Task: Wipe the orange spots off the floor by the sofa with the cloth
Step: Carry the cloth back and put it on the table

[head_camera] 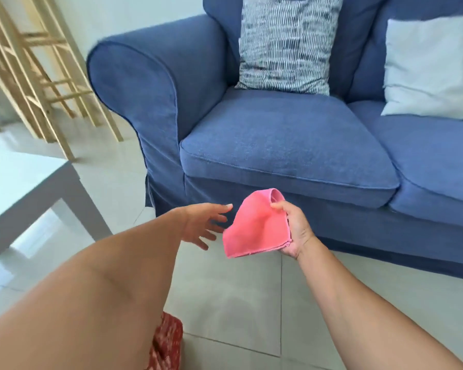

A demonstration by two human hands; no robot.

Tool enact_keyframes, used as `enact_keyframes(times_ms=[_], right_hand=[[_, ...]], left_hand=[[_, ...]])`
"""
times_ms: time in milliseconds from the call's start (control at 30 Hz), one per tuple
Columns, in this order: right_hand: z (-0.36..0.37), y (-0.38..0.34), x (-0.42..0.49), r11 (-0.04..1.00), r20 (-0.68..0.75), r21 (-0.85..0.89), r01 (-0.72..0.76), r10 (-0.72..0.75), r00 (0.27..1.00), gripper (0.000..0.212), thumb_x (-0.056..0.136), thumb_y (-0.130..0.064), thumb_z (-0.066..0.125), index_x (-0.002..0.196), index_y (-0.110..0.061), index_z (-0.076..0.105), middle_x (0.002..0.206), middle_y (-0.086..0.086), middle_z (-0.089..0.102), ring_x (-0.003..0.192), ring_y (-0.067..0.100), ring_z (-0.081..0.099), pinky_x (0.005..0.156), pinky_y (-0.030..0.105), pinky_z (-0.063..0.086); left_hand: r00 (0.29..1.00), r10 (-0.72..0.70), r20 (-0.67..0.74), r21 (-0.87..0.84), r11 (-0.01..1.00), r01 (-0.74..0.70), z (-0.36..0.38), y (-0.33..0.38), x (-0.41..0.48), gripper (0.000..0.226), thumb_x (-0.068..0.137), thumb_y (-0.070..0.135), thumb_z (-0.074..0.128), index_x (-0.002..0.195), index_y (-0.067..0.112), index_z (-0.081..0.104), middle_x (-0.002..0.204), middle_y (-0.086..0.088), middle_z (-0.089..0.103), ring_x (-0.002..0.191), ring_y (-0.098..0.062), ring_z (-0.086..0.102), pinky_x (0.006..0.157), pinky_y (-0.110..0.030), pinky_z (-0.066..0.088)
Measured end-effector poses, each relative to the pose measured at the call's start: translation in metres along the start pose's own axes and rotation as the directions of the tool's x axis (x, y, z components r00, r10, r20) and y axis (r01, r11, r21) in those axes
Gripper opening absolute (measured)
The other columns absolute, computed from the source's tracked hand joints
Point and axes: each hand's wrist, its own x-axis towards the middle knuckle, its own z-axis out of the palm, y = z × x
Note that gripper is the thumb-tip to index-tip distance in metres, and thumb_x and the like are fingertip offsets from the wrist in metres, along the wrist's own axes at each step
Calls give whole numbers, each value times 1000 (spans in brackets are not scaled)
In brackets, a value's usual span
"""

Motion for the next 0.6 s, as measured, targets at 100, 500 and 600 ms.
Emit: enact_keyframes(times_ms=[100,500,600], right_hand=[[44,-9,-9,998,97,-54,-24,29,995,37,85,-20,63,120,-7,65,115,23,67,105,38,64,99,57,46],[222,-10,-11,839,109,-535,97,-46,993,17,89,-19,68,100,-6,68,92,15,73,74,27,67,66,34,55],[283,9,-3,747,215,-634,201,-79,973,25,87,-14,71,105,2,69,92,17,73,72,24,65,66,32,52]], left_hand=[[995,92,50,-172,982,-82,-13,8,-40,83,78,72,57,137,13,56,139,-13,58,130,-32,53,106,-48,42],[914,282,-292,-305,878,-368,-110,-10,-219,26,83,16,74,105,5,65,82,-5,71,68,-13,69,68,-26,60],[897,250,-364,-231,909,-347,-148,-31,-274,28,84,16,74,106,3,62,82,-6,68,69,-13,67,66,-24,60]])
